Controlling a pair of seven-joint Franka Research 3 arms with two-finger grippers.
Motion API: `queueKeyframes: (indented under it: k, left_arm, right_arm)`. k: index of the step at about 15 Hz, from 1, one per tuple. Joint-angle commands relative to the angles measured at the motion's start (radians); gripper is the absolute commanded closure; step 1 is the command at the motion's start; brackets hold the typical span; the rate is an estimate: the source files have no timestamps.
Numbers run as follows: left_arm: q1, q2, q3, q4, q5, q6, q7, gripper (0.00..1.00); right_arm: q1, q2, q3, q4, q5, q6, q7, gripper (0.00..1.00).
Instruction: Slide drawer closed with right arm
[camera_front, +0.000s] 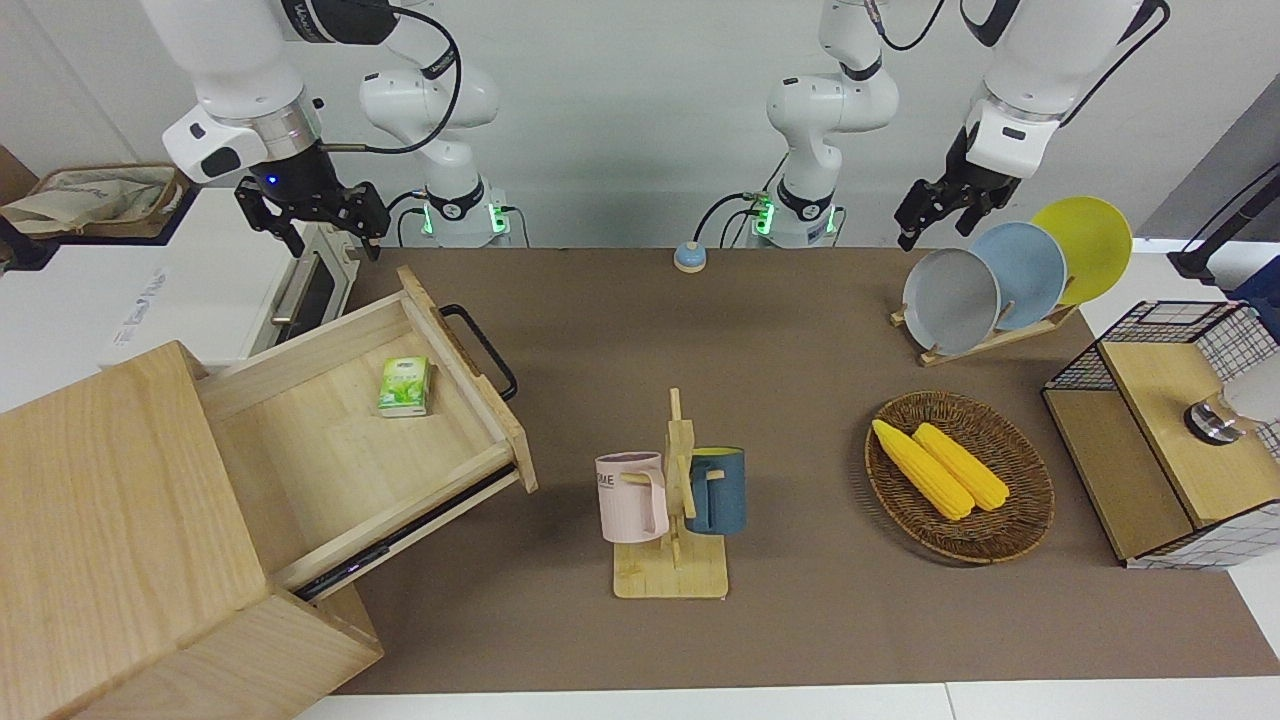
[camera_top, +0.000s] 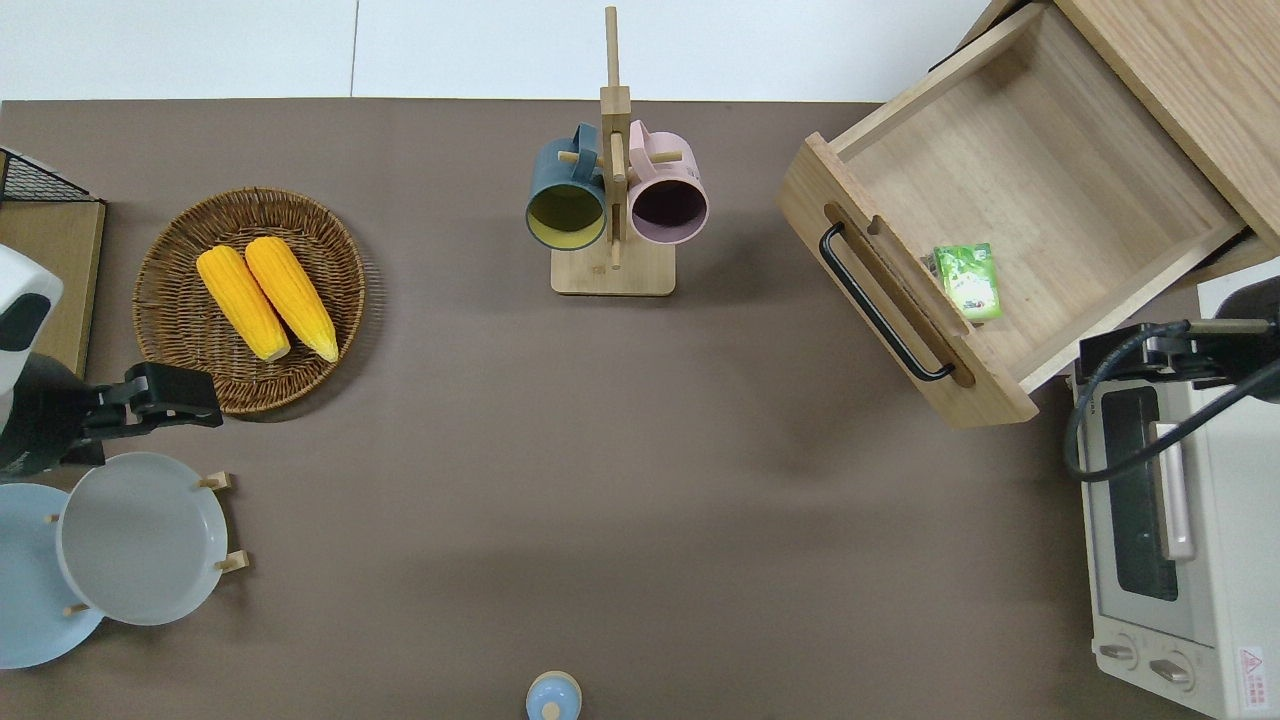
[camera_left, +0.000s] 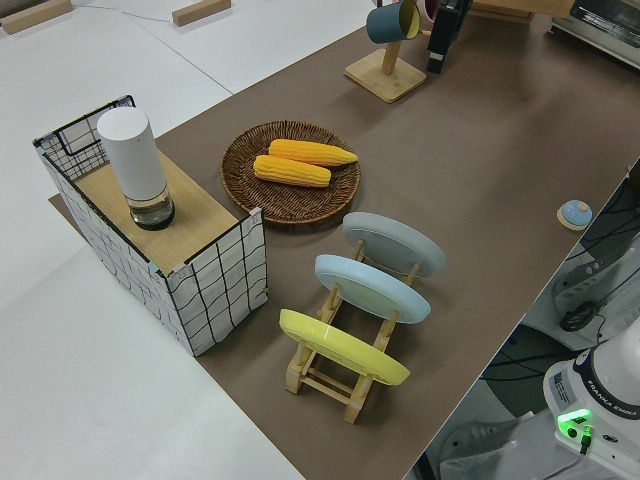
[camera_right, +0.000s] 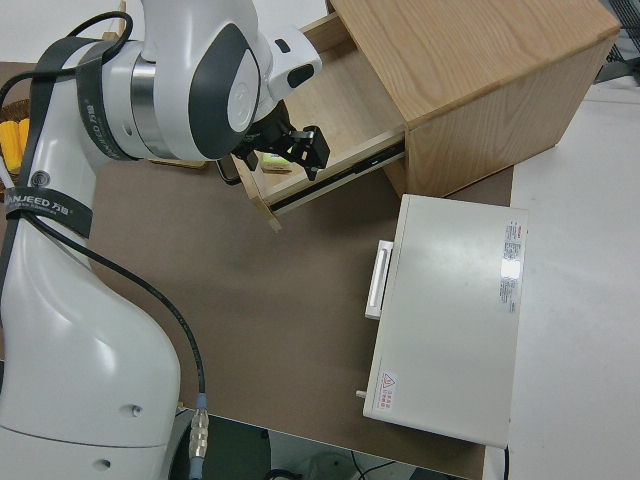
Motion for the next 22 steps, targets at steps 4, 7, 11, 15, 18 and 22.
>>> queueKeyframes:
  k: [4, 7, 11, 15, 18, 22]
  left_arm:
    - [0.000, -0.008, 0.004, 0.004, -0.001, -0.015, 0.007, 0.01]
    - [0.000, -0.008, 0.004, 0.004, -0.001, -0.015, 0.007, 0.01]
    - [0.000, -0.008, 0.004, 0.004, -0.001, -0.015, 0.007, 0.01]
    - [0.000, -0.008, 0.004, 0.004, -0.001, -0.015, 0.007, 0.01]
    - [0.000, -0.008, 0.004, 0.004, -0.001, -0.015, 0.007, 0.01]
    - [0.000, -0.008, 0.004, 0.004, -0.001, -0.015, 0.007, 0.01]
  right_arm:
    - [0.009, 0.014, 0.006, 0.027, -0.019, -0.022, 0.023, 0.015]
    - [0.026, 0.023, 0.014, 0.027, -0.053, -0.031, 0.026, 0.015]
    - [0.018, 0.023, 0.014, 0.034, -0.044, -0.034, 0.029, 0.015]
    - [0.013, 0.024, 0.012, 0.056, -0.036, -0.050, 0.018, 0.017]
    - [0.015, 0.024, 0.012, 0.066, -0.035, -0.051, 0.017, 0.146]
    - [0.015, 0.024, 0.012, 0.077, -0.024, -0.070, 0.015, 0.813]
